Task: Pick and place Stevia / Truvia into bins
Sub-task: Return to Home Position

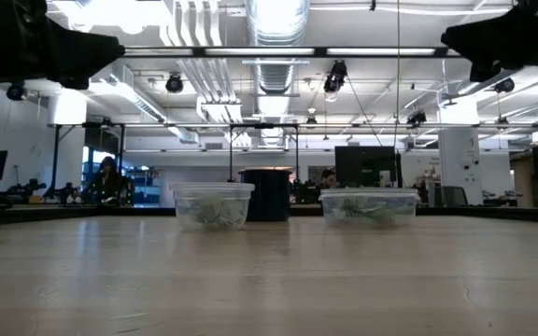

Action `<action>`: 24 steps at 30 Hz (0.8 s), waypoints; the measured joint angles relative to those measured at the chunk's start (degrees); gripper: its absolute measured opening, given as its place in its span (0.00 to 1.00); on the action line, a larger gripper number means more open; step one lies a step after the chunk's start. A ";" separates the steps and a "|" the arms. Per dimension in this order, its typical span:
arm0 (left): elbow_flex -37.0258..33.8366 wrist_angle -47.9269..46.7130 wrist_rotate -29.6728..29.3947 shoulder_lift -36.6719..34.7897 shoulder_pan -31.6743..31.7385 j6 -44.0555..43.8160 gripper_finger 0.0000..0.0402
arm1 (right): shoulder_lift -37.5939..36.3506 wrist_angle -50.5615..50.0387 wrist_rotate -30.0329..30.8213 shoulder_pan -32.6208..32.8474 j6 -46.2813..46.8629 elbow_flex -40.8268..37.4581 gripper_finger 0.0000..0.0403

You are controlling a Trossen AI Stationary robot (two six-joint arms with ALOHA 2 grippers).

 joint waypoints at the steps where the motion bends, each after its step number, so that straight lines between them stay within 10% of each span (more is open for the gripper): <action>1: -0.08 -1.05 0.01 -0.58 0.00 -0.03 0.36 | -0.16 0.01 -0.70 -0.33 0.18 -0.35 0.17; 24: -0.95 -9.74 -0.27 -3.79 0.00 -1.61 0.36 | -0.52 -1.87 -15.83 -15.84 5.39 -5.08 0.17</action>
